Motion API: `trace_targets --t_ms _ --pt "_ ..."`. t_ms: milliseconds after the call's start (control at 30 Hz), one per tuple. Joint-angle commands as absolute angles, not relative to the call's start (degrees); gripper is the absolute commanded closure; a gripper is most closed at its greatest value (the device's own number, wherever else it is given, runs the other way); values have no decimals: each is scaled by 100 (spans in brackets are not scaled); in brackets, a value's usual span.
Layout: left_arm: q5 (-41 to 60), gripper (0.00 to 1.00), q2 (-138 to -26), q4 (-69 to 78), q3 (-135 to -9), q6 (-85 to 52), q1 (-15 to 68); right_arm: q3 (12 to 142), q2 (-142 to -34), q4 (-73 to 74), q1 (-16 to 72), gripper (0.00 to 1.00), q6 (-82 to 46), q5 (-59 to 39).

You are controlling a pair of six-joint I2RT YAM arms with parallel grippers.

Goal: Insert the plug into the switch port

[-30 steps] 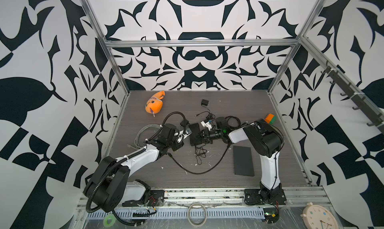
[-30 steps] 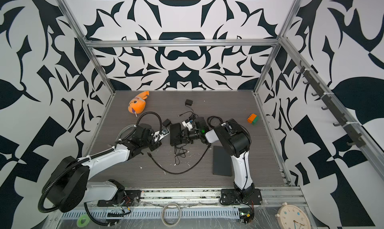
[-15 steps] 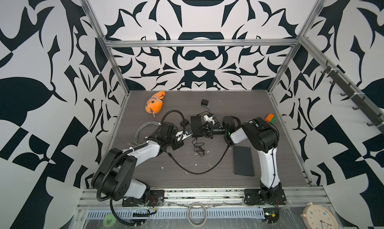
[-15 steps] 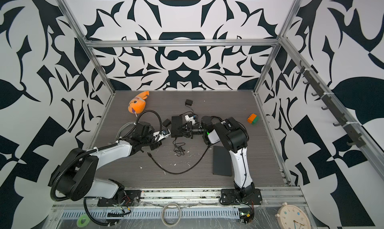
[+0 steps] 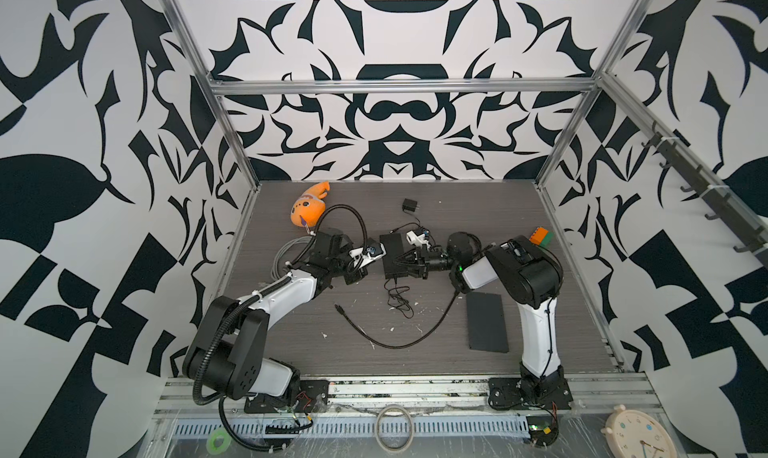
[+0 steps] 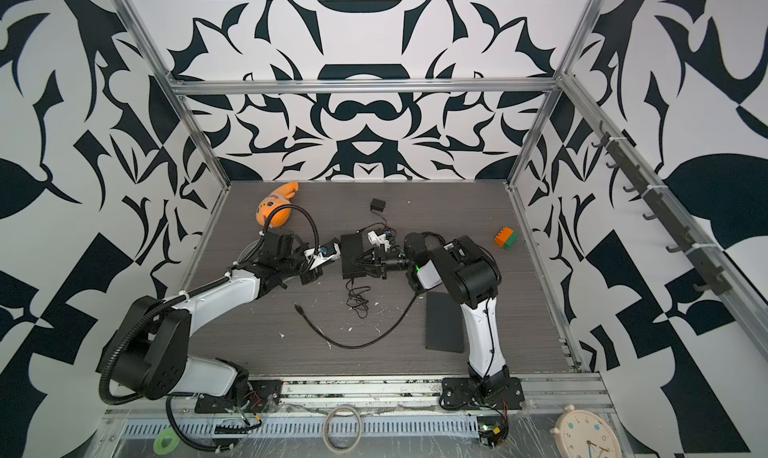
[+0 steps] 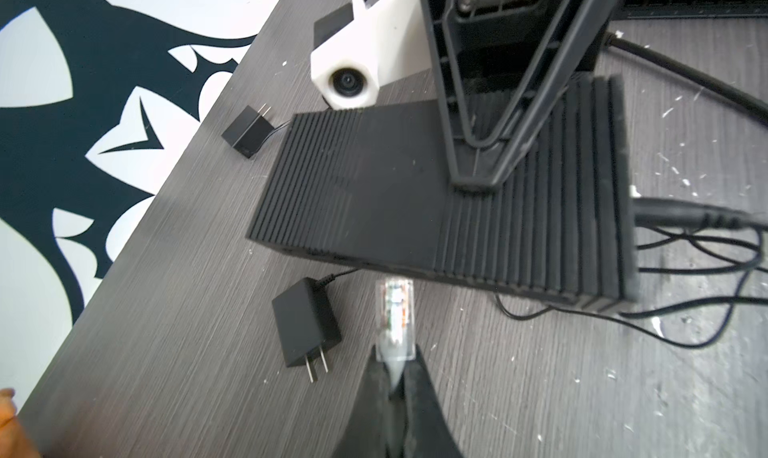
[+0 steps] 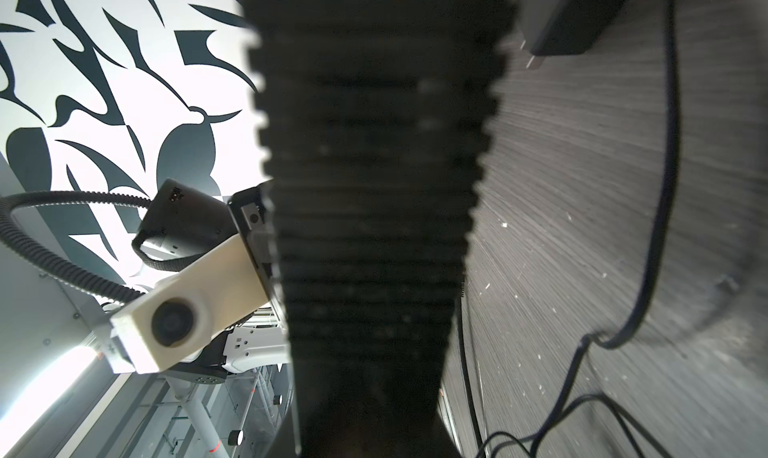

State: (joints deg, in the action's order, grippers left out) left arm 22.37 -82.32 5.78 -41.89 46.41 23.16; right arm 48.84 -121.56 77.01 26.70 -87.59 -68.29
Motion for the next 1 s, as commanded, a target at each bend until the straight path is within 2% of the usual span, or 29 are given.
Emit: trace_targets --t_ms 0,967 --pt "2478 100 -8397 235 -4383 4913 2300 4930 -12006 8195 2769 89 -8780 -6895" --pt "2575 100 -8390 -187 -4408 5009 2514 5116 -11941 8013 3055 90 -8619 -6912"
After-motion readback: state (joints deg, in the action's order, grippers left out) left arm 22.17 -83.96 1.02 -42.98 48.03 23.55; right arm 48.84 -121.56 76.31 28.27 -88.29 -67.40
